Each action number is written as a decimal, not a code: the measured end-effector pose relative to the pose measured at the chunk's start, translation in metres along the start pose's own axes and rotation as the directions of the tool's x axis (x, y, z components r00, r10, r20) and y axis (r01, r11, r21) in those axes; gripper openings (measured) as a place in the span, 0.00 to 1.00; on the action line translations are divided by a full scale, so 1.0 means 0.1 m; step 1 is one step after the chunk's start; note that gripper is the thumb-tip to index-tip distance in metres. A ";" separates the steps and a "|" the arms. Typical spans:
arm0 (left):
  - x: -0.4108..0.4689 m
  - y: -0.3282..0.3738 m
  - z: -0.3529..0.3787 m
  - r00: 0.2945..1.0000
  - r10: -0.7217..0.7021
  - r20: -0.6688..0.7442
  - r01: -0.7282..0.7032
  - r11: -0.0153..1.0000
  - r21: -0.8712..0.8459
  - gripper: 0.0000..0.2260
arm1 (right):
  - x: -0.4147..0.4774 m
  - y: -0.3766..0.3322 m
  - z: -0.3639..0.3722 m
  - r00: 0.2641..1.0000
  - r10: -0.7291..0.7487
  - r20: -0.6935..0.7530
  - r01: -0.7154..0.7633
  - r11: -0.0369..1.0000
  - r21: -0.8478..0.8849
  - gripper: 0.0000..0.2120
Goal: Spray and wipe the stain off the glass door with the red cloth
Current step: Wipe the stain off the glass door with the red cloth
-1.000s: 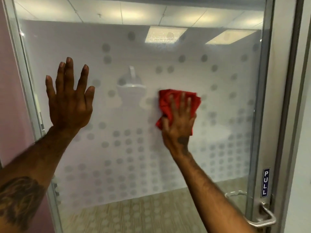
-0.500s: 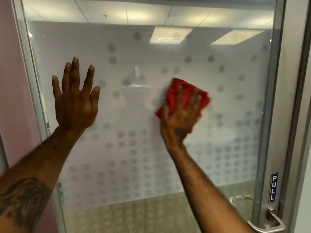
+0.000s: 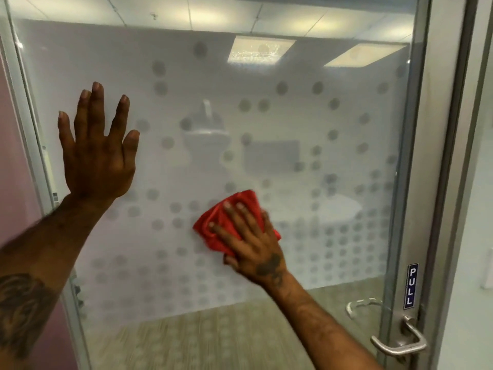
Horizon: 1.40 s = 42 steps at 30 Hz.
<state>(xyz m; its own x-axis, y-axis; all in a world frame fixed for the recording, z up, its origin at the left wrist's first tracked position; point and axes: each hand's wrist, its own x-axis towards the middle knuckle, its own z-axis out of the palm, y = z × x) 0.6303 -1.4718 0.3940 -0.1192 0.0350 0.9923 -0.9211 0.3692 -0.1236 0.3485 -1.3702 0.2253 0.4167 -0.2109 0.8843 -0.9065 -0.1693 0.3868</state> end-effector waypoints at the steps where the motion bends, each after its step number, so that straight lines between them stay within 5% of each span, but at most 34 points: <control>1: 0.00 0.00 0.00 1.000 -0.001 0.001 0.001 1.000 -0.002 0.25 | 0.02 0.17 -0.08 0.998 0.063 -0.010 -0.063 0.998 -0.031 0.27; 8: 0.00 0.02 -0.01 1.000 -0.002 0.007 0.002 1.000 0.010 0.25 | -0.18 0.98 -0.47 0.778 0.625 -0.059 -0.628 0.771 -0.106 0.33; 12: 0.00 0.03 -0.02 1.000 -0.010 0.010 0.010 1.000 0.005 0.25 | -0.54 0.74 -0.37 0.562 0.820 -0.106 -0.822 0.568 0.042 0.33; 14: 0.00 0.03 -0.03 1.000 -0.015 0.009 0.015 1.000 0.003 0.25 | -0.65 0.45 -0.25 0.511 0.854 -0.095 -0.851 0.518 0.084 0.33; 16: 0.00 0.04 -0.03 1.000 -0.014 0.003 0.014 1.000 0.015 0.25 | -0.74 0.10 -0.12 0.533 0.844 -0.057 -0.838 0.536 0.102 0.33; 19: 0.00 0.04 -0.03 1.000 -0.012 0.008 0.011 1.000 0.023 0.25 | -0.81 -0.36 0.07 0.678 0.735 0.024 -0.734 0.674 0.081 0.34; 25: 0.00 0.03 -0.03 1.000 -0.015 0.017 0.014 0.999 0.035 0.25 | -0.39 -0.72 0.29 0.980 0.191 0.061 -0.197 0.975 0.106 0.33; 28: 0.00 0.02 -0.04 1.000 -0.013 0.021 0.012 1.000 0.029 0.25 | 0.21 -0.55 0.25 0.997 -0.061 -0.051 0.068 0.988 0.140 0.27; 31: 0.01 0.02 -0.05 0.999 -0.019 0.035 0.019 1.000 0.010 0.25 | 0.94 -0.27 0.10 0.983 -0.146 -0.115 0.158 0.982 0.105 0.26; 33: 0.00 0.02 -0.05 0.999 -0.025 0.034 0.025 1.000 0.002 0.25 | 1.35 -0.04 -0.02 0.982 -0.092 -0.165 0.101 0.994 0.048 0.26; 36: 0.01 0.02 -0.06 0.999 -0.026 0.042 0.026 1.000 0.002 0.25 | 1.64 0.37 -0.26 0.968 0.177 -0.180 -0.187 0.981 -0.044 0.25; 42: 0.02 0.02 -0.06 0.997 -0.031 0.075 0.032 0.999 -0.006 0.25 | 0.90 0.79 -0.63 0.819 0.564 -0.107 -0.571 0.818 -0.064 0.28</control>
<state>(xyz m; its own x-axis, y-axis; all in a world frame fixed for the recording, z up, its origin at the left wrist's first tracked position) 0.6306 -1.4650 0.3954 -0.1179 -0.0466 0.9919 -0.9222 0.3757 -0.0919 0.3101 -1.3422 0.3516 -0.1770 -0.1649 0.9703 -0.9841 0.0436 -0.1721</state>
